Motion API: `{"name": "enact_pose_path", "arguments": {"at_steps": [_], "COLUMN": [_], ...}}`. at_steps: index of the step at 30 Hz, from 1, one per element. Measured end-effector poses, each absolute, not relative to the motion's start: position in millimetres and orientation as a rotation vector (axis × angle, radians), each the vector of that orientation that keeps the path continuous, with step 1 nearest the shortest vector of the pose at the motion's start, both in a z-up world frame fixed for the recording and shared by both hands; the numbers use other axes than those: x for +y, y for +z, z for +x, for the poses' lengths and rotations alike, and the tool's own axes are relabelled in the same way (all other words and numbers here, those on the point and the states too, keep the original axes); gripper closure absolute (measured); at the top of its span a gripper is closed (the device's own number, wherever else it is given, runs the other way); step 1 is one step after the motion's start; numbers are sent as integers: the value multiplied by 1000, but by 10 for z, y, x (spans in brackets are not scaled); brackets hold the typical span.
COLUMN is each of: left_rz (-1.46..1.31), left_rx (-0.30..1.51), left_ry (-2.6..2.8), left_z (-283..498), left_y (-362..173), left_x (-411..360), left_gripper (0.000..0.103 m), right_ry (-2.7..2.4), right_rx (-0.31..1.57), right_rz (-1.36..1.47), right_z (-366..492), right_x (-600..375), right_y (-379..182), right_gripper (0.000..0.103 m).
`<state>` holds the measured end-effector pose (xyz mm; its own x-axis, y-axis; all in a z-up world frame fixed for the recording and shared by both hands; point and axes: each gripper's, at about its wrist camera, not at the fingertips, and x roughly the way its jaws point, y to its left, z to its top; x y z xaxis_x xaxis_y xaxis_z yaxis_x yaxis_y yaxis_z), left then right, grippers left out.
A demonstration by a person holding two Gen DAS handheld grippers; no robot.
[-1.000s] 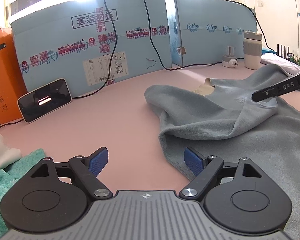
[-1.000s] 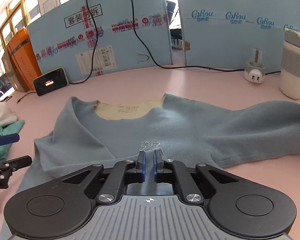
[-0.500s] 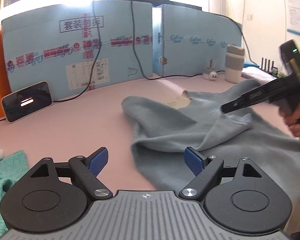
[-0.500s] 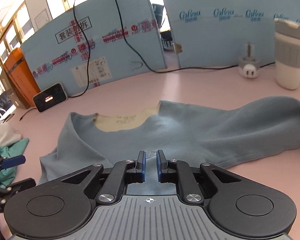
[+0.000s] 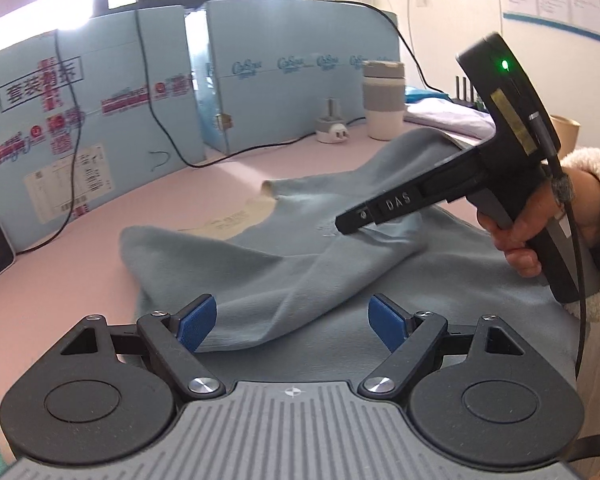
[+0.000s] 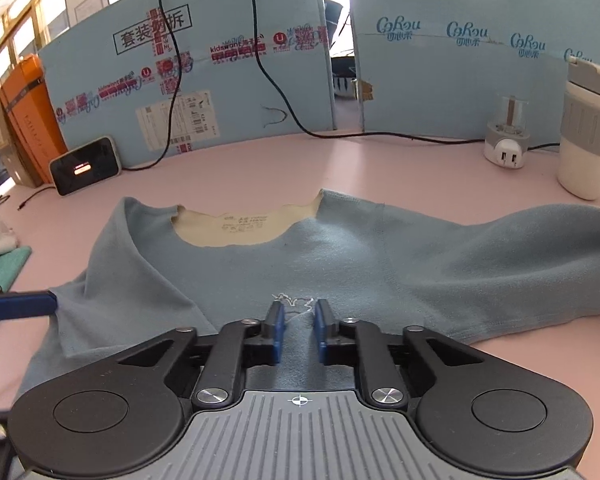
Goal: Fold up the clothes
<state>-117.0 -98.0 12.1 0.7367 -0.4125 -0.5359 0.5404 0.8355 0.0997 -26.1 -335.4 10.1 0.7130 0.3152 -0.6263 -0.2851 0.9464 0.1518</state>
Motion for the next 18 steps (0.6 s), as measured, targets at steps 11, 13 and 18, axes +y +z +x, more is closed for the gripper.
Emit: {"name": "enact_pose_path", "arguments": {"at_steps": [11,13,18], "left_rz": [258,248,194], "left_rx": [562,567,593], "left_ry": [-519,-522,-555], "left_z": [-1177,-1162,-1034], "left_y": [67,78,134], "left_x": [-964,-948,-961], "left_gripper": [21,21,21], "right_ry": [430,445,437], "right_rx": [651,653,633], "right_rz": [175,187,178], "right_z": [-675,-794,-1025], "right_x": [-3626,-3660,-3762], "right_y": [305,337,369], "right_gripper": [101,101,98]}}
